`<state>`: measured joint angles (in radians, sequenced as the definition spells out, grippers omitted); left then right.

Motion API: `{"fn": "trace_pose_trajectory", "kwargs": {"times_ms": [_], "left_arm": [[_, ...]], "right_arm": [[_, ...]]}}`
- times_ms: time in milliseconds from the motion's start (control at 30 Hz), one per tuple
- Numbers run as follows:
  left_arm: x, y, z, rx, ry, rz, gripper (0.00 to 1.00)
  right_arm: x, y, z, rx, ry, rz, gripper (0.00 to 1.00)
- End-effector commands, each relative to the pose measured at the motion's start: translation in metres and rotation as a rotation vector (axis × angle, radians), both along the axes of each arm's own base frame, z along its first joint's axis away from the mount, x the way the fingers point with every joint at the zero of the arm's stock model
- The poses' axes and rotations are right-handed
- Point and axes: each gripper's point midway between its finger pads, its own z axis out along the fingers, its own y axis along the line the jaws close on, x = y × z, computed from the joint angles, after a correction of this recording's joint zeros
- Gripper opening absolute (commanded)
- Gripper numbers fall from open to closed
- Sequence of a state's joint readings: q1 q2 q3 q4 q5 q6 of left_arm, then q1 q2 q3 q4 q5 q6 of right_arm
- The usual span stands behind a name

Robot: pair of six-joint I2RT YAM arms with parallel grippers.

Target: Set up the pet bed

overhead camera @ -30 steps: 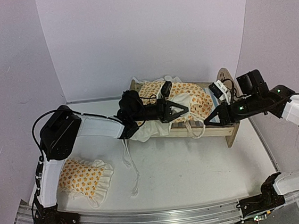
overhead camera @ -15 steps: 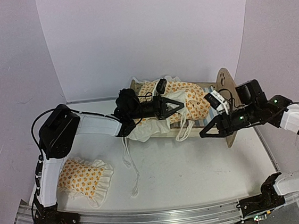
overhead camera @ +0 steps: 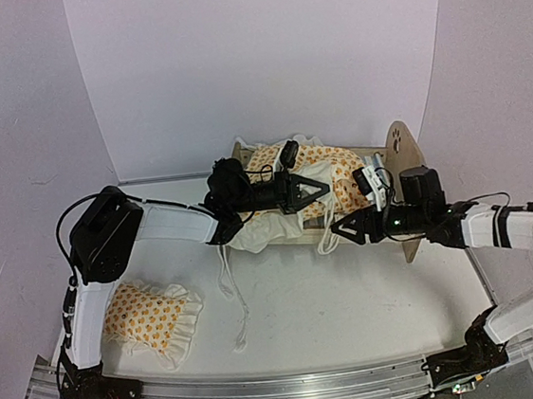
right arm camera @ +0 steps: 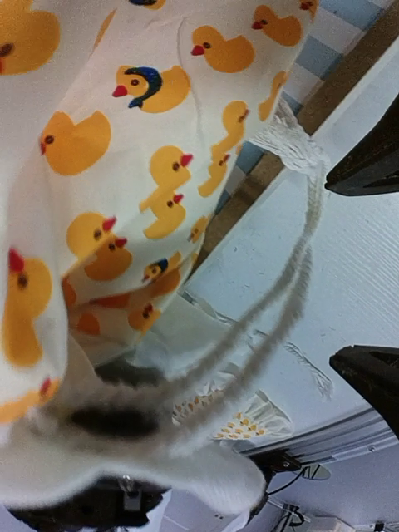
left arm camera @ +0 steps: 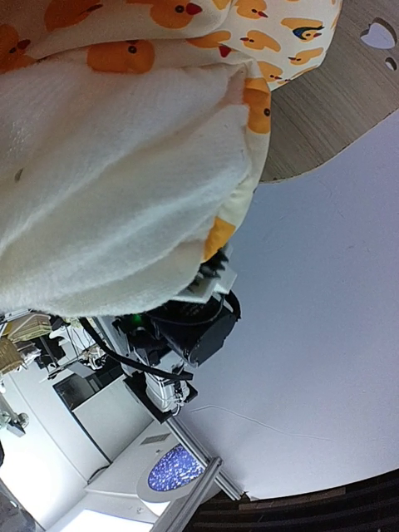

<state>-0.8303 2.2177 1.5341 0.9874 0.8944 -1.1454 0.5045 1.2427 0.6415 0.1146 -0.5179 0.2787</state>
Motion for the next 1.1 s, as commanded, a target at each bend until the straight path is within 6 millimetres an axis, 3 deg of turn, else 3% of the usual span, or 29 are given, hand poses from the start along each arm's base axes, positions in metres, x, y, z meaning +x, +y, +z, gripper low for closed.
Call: {"fn": "trace_pose_trajectory", "kwargs": {"times_ms": [0, 167, 267, 433, 567, 633, 700, 767, 800, 900, 1067], "left_arm": [[-0.006, 0.004, 0.036, -0.084, -0.079, -0.001, 0.00], [-0.006, 0.002, 0.040, -0.093, -0.084, -0.004, 0.00], [-0.005, 0.001, 0.041, -0.095, -0.086, -0.004, 0.00], [-0.004, 0.001, 0.039, -0.096, -0.092, 0.000, 0.00], [-0.002, 0.001, 0.037, -0.092, -0.090, -0.002, 0.00], [-0.001, 0.000, 0.035, -0.089, -0.086, -0.001, 0.00], [-0.001, 0.000, 0.034, -0.089, -0.085, -0.001, 0.00], [-0.002, 0.000, 0.035, -0.091, -0.089, -0.002, 0.00], [-0.002, 0.001, 0.035, -0.089, -0.087, -0.002, 0.00], [-0.002, 0.001, 0.035, -0.088, -0.082, -0.006, 0.00], [-0.004, 0.001, 0.035, -0.087, -0.080, -0.007, 0.00]], "right_arm": [[0.032, 0.016, 0.033, 0.087, -0.195, 0.000, 0.71], [0.031, 0.041, 0.025, 0.189, -0.173, 0.114, 0.74], [0.014, 0.051, 0.017, 0.221, -0.113, 0.179, 0.73], [-0.066, 0.067, 0.031, 0.337, 0.063, 0.433, 0.72], [-0.119, 0.051, 0.059, 0.418, 0.147, 0.515, 0.75], [-0.111, 0.043, 0.065, 0.373, 0.114, 0.411, 0.77], [-0.078, 0.022, 0.037, 0.176, 0.137, 0.130, 0.86], [-0.048, -0.018, 0.007, -0.047, 0.162, -0.161, 0.91], [-0.043, -0.024, 0.004, -0.086, 0.154, -0.198, 0.91], [-0.045, -0.012, 0.007, -0.063, 0.155, -0.129, 0.87], [-0.010, -0.020, 0.023, -0.102, 0.030, -0.251, 0.80]]}}
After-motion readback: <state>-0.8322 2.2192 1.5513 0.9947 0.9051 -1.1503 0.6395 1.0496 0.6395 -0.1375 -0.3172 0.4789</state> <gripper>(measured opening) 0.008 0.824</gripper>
